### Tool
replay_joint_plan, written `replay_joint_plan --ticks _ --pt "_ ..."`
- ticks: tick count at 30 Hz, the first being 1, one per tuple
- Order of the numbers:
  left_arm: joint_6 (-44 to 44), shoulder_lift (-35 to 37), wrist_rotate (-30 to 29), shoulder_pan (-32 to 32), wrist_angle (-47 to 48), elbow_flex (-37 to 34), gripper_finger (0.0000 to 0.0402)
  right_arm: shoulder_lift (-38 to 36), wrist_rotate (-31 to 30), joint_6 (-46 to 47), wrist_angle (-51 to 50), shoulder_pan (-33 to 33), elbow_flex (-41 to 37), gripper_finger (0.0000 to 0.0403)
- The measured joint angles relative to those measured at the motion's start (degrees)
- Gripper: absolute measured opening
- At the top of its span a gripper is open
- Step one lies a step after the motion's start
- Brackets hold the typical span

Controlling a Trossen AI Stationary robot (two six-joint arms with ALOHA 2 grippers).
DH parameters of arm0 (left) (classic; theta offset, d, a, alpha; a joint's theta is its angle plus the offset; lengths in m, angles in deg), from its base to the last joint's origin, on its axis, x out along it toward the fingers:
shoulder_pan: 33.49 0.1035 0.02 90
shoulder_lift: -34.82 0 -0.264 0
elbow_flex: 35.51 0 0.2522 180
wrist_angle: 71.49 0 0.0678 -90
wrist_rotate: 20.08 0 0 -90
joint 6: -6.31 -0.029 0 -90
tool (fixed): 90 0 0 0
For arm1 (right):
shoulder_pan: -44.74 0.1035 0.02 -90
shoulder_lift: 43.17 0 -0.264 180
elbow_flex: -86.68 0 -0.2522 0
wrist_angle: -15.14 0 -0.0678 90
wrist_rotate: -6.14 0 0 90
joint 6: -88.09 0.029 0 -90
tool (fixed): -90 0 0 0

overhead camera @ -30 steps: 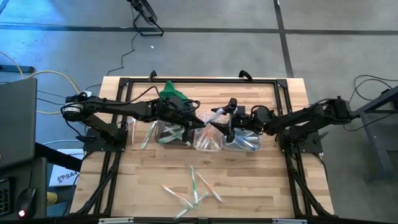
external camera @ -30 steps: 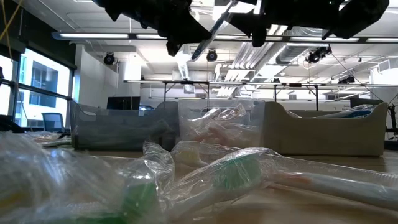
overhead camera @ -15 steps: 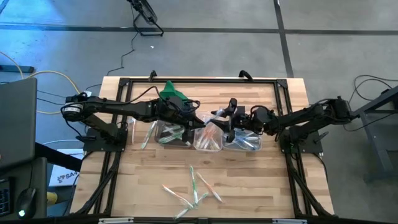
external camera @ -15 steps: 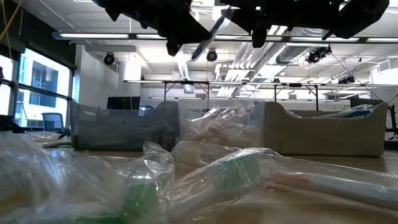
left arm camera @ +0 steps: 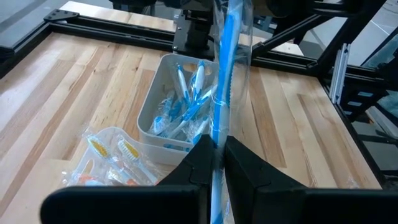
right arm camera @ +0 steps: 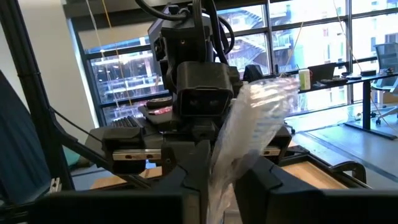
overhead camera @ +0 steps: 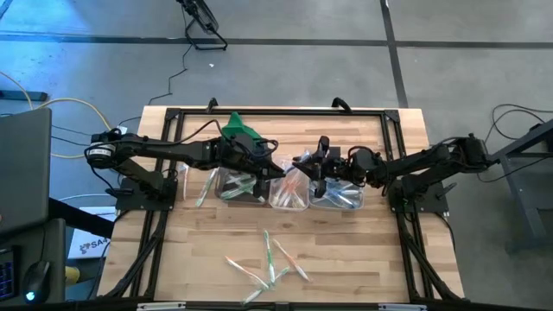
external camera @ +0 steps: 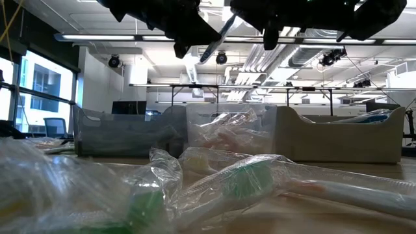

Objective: Pick & Place Toothbrushes
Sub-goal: Put the blue toothbrush into the gray bin

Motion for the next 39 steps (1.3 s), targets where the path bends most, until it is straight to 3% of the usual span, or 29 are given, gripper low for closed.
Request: replay_joint_plan --ticks 8,22,34,39 --pt "-0.09 0.00 -0.09 0.02 0.07 0.00 0.0019 0.00 0.19 0.13 -0.41 0.02 0.00 0.0013" --pt "-0.07 0.00 -0.06 0.02 0.11 0.00 0.0022 -0.02 -0.04 0.55 -1.14 0.04 0.06 0.0009" --pt "0.12 -0.69 -2.94 -0.02 -0.59 0.07 0.0119 -0.02 -0.54 0.31 -3.00 0.02 0.04 0.0008" --pt "-0.02 -0.96 -4.74 0.04 -0.80 0.07 0.0135 -0.02 -0.50 0.33 -3.28 0.02 0.04 0.0008"
